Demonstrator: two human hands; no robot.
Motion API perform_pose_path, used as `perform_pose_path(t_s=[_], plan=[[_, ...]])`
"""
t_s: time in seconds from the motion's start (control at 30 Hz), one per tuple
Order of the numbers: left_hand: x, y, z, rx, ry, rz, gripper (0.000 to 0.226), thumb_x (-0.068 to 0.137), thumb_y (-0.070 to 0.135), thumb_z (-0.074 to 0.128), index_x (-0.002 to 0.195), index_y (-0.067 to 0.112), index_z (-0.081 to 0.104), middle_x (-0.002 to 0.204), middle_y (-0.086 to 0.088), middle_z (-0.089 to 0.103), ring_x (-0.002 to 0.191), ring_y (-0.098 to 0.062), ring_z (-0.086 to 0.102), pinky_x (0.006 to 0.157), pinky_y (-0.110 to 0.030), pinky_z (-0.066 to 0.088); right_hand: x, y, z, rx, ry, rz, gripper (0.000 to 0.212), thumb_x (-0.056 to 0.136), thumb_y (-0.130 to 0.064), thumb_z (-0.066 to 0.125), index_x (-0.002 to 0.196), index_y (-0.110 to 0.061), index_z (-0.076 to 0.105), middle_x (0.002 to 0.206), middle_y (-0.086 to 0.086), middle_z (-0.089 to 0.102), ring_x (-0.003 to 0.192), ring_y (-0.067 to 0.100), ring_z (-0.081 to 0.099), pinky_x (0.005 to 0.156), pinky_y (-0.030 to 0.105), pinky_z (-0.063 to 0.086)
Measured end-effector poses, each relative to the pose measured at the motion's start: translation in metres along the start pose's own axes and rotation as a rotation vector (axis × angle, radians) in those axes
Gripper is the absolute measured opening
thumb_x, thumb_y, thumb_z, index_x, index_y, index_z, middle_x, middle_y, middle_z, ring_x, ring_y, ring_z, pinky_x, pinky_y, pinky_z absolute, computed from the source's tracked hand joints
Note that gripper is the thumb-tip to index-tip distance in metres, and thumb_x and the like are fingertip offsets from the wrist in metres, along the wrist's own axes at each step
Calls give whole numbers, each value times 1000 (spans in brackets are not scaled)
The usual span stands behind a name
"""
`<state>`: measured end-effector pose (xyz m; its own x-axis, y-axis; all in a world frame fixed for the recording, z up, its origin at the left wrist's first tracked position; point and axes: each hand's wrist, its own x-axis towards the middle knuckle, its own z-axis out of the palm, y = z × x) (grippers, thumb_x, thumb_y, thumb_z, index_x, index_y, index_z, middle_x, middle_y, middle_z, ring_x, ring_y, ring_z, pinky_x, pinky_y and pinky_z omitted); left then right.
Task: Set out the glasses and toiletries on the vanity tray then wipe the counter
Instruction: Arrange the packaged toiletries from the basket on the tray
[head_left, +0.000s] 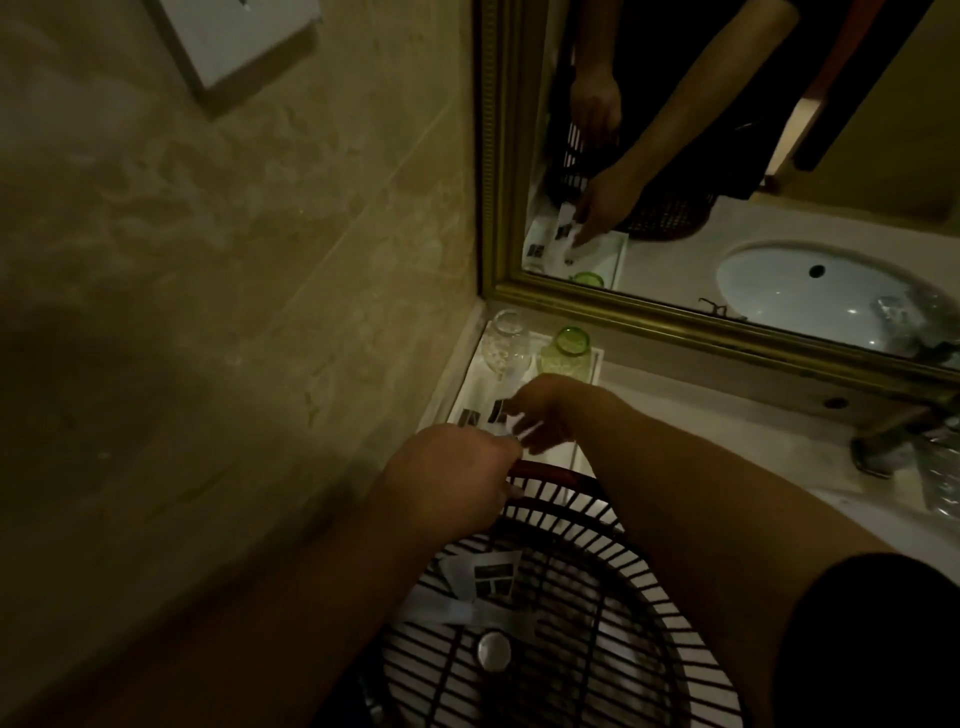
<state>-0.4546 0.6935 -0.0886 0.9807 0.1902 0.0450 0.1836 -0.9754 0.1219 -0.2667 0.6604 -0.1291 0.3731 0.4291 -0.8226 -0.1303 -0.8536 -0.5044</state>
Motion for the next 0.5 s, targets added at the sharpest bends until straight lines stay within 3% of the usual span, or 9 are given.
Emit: perform_pose_path(t_s=[0.1,0.33,0.5], plan=[[-1,0,-1,-31,-8,-5,25,87,49,66,100,28,64,81,4,68,71,-18,64,57,-27,35,6,10,3,-217,-62,94,44,106,-19,47,146,-1,47,142,22,52,126,42,55,102,54,49],[0,0,-1,-54,-46,-31,24,88,51,63,101,30,63,85,5,68,72,-15,64,58,-28,37,9,12,6,-314,-57,-16,45,105,-19,50,148,-5,47,151,14,47,128,34,55,103,53,51],[2,-3,2,-70,-96,-42,28,89,53,59,106,31,60,91,4,69,79,-18,65,66,-33,51,8,10,16,-418,-165,-20,47,104,-18,53,150,-8,46,158,13,37,137,34,45,108,53,46]])
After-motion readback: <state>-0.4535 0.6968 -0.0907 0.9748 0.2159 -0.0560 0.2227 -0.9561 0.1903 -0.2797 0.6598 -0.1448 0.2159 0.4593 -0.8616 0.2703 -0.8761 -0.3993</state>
